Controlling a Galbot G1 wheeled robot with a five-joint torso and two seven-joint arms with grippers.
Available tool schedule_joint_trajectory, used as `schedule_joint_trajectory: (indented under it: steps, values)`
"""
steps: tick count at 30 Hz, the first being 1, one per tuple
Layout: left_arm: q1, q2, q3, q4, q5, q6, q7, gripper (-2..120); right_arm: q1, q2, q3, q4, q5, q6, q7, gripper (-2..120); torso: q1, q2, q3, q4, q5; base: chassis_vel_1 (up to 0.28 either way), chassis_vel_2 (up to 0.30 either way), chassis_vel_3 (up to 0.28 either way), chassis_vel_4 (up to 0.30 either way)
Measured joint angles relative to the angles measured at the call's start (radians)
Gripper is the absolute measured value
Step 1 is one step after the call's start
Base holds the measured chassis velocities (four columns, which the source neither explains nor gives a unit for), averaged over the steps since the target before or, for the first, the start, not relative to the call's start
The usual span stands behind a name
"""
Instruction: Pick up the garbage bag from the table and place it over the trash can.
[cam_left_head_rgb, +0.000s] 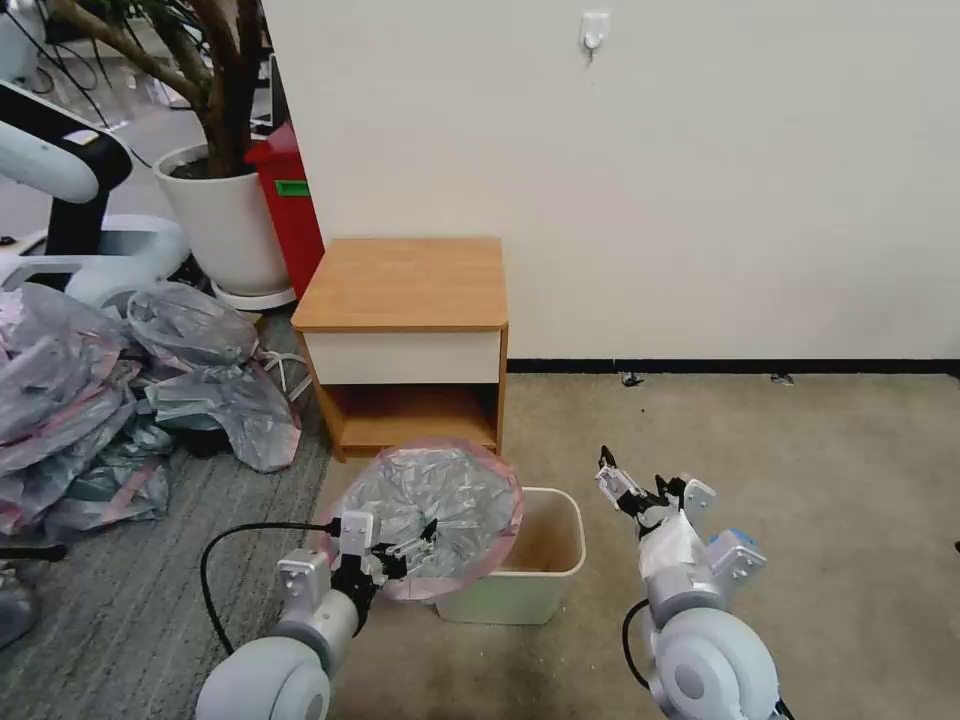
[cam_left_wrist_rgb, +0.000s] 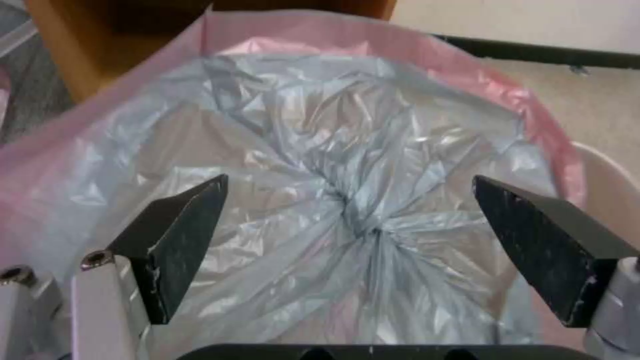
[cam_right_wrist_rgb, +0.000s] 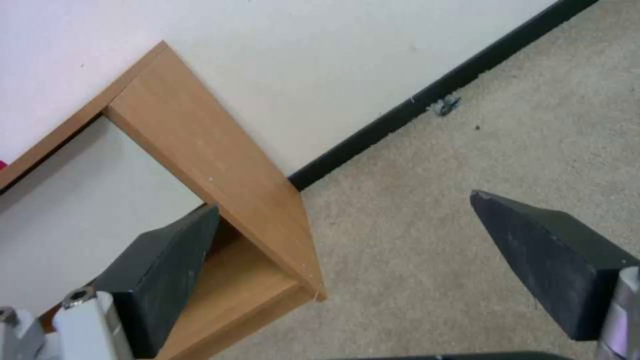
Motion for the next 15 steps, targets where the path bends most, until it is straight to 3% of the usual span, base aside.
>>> schedule_joint_trajectory:
  steps: [4,7,11,15]
  values:
    - [-0.006,0.053,-0.020,-0.051,-0.115,0.074,-0.055,93,-0.001,0.004,-0.001,0.005,-0.004,0.000,0.000,97,0.000,0.000,0.000,0.0000,0.0001,0.000,0.000,0.000,0.000]
    - [-0.006,0.112,-0.038,-0.085,-0.239,0.104,-0.148,93,-0.002,0.008,-0.001,0.010,-0.007,0.000,0.000,97,0.000,0.000,0.000,0.0000,0.0001,0.000,0.000,0.000,0.000]
    - [-0.006,0.135,-0.041,-0.087,-0.276,0.106,-0.202,93,-0.005,0.011,-0.001,0.013,-0.010,0.000,0.000,97,0.000,0.000,0.000,0.0000,0.0000,0.000,0.000,0.000,0.000]
    - [-0.007,0.151,-0.030,-0.091,-0.333,0.105,-0.306,93,-0.019,0.017,0.000,0.015,-0.022,0.000,-0.001,97,0.000,0.000,0.000,0.0000,0.0000,0.000,0.000,0.000,0.000]
